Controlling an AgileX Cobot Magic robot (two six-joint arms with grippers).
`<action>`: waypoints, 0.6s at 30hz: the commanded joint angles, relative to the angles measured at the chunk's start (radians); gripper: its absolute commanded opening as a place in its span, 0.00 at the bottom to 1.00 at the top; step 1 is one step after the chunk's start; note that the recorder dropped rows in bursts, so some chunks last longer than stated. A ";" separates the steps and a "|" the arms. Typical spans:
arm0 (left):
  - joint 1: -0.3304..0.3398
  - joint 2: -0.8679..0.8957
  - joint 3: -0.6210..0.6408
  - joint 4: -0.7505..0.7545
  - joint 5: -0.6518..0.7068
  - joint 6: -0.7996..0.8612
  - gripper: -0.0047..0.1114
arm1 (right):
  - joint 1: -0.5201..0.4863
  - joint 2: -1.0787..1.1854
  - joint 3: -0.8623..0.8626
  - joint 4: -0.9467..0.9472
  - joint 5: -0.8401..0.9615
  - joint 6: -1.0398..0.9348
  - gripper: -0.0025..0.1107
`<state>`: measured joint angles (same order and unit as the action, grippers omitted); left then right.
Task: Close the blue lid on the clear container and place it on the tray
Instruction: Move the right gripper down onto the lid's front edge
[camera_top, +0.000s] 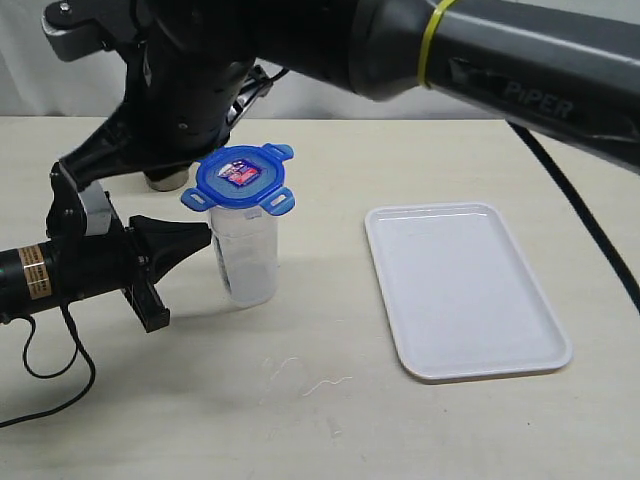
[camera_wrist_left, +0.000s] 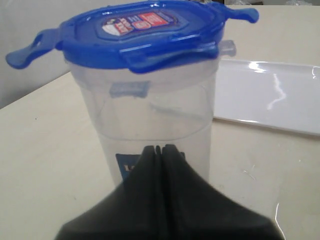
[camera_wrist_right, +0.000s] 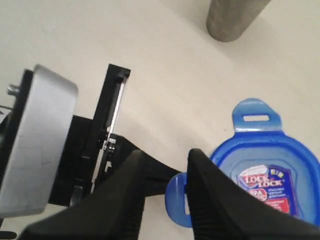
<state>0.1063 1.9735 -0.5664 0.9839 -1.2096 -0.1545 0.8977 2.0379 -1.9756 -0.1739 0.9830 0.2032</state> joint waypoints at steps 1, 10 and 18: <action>-0.003 0.004 -0.006 -0.002 -0.011 -0.003 0.04 | 0.001 -0.008 -0.126 -0.001 0.097 -0.054 0.28; -0.003 0.004 -0.006 -0.002 -0.011 -0.003 0.04 | -0.005 -0.130 -0.079 -0.283 0.238 0.029 0.27; -0.003 0.004 -0.006 -0.002 -0.011 -0.003 0.04 | -0.254 -0.315 0.439 -0.011 -0.137 0.042 0.06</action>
<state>0.1063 1.9735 -0.5664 0.9839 -1.2096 -0.1545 0.6982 1.7484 -1.6241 -0.3186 0.9451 0.3102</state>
